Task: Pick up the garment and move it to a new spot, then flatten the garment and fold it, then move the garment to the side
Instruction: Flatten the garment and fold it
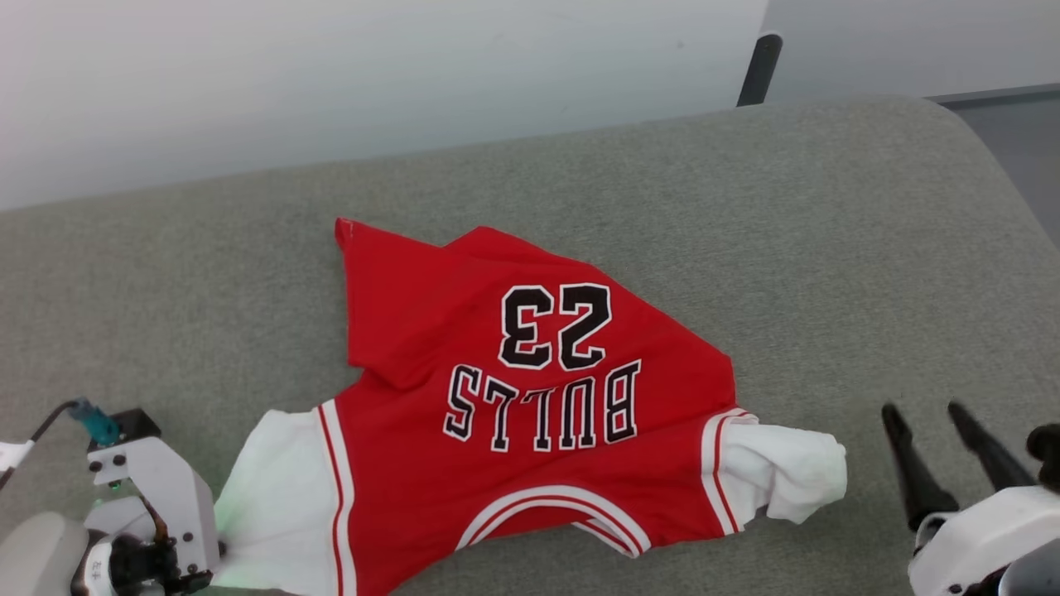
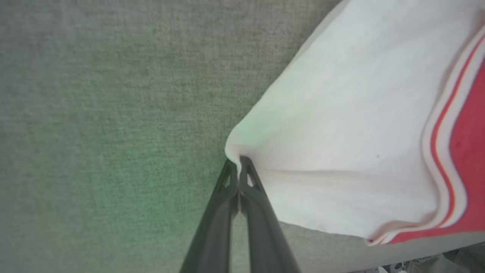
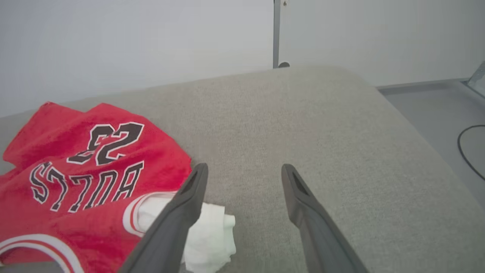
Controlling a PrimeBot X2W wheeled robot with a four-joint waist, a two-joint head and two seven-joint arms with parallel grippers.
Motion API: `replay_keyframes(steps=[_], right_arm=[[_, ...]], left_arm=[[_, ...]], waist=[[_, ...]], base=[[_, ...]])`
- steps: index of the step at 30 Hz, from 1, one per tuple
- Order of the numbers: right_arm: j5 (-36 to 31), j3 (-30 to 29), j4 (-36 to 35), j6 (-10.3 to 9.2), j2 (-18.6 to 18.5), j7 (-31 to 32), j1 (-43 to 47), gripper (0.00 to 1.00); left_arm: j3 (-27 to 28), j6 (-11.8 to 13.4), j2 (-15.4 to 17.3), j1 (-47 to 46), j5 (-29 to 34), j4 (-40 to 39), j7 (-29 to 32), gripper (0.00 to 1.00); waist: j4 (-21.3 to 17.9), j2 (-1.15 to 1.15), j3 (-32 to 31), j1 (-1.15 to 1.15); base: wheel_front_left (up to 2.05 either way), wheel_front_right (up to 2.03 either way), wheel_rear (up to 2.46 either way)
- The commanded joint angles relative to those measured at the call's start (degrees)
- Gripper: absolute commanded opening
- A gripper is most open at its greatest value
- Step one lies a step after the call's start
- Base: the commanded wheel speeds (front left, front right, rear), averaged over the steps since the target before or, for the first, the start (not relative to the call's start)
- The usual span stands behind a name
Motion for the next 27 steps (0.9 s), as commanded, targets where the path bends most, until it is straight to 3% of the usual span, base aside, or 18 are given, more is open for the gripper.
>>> replay_keyframes(steps=[1, 11, 25, 26, 27], right_arm=[[0.52, 0.07, 0.1, -0.05, -0.3, 2.02, 0.81, 1.0], [3.95, 1.75, 4.14, -0.05, -1.57, 14.96, 0.2, 1.0], [7.21, 2.09, 19.69, -0.04, -2.76, 18.97, -5.94, 1.0], [7.5, 2.23, 20.95, -0.04, -2.88, 19.55, -6.41, 0.8], [7.97, 2.25, 22.09, -0.04, -2.79, 19.75, -6.91, 0.31]], left_arm=[[-1.16, -0.46, -1.5, 0.86, -0.1, 1.02, -0.14, 0.0], [-2.19, -2.23, -3.52, -1.89, 0.56, 1.54, -2.01, 0.0], [-3.34, -3.63, -4.75, -4.62, 1.44, 2.44, -3.51, 0.0], [-3.39, -3.65, -4.82, -4.75, 1.45, 2.56, -3.56, 0.0], [-3.43, -3.77, -4.91, -4.82, 1.41, 2.7, -3.67, 0.0]], waist=[[0.56, 0.0, 0.49, 0.0], [3.05, 0.0, 2.3, 0.0], [5.86, 0.0, 4.34, 0.0], [6.0, 0.0, 4.43, 0.0], [6.1, 0.0, 4.49, 0.0]], base=[[0.0, 0.0, 0.0], [0.0, 0.0, 0.0], [0.0, 0.0, 0.0], [0.0, 0.0, 0.0], [0.0, 0.0, 0.0]])
